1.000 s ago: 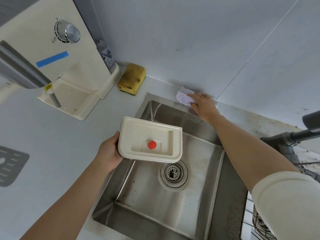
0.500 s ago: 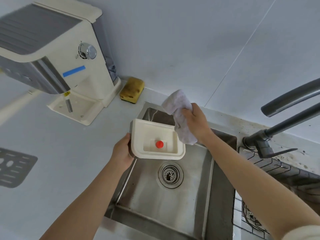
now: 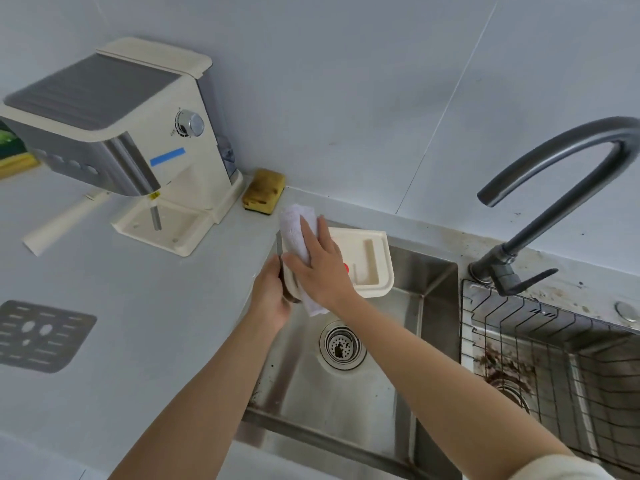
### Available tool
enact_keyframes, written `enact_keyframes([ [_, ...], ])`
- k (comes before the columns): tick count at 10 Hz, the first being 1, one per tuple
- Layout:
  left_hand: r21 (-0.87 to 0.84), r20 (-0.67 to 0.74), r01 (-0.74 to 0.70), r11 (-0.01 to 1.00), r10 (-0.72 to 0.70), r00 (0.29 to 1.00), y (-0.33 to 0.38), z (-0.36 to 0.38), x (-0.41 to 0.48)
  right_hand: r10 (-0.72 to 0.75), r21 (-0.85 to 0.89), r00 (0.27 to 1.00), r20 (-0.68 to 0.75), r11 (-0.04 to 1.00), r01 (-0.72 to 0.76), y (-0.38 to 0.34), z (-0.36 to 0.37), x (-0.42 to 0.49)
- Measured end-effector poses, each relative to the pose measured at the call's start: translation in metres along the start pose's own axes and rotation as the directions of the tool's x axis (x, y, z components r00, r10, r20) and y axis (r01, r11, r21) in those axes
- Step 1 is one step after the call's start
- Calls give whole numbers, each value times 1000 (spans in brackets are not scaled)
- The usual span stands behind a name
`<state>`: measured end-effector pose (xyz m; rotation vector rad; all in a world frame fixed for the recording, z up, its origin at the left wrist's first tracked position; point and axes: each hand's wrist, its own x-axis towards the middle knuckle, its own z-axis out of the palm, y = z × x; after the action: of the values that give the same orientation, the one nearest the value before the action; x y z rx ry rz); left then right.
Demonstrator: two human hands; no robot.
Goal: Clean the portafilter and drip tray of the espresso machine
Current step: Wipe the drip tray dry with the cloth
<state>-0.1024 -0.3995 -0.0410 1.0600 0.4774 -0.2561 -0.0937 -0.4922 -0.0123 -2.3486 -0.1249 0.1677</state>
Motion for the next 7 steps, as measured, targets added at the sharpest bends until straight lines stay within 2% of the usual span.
enact_keyframes([
  [1,-47,-48,53,997,-56,997,-1,3,0,-48,0,999,12,999,48,-2,3,-7],
  [2,-193,-42,87,977,-97,994,5,2,-7,-93,-79,995,44,992,96,-2,1,-16],
  [3,-314,-159,-43,948,-7,987,19,22,-5,-160,-195,983,95,965,176,-2,2,-29],
  [4,301,-430,-322,898,429,794,13,33,-14,-246,-269,959,138,923,276,-1,-1,-36],
  [5,-290,-73,75,954,-100,992,11,24,-16,-280,-262,946,164,912,316,3,-9,-38],
  [6,-204,-173,104,973,-140,975,18,-4,-6,-332,-256,924,188,892,373,11,-15,-43],
  [7,-225,-54,135,965,-151,987,17,-3,-12,-386,-246,903,187,872,424,20,-21,-49],
])
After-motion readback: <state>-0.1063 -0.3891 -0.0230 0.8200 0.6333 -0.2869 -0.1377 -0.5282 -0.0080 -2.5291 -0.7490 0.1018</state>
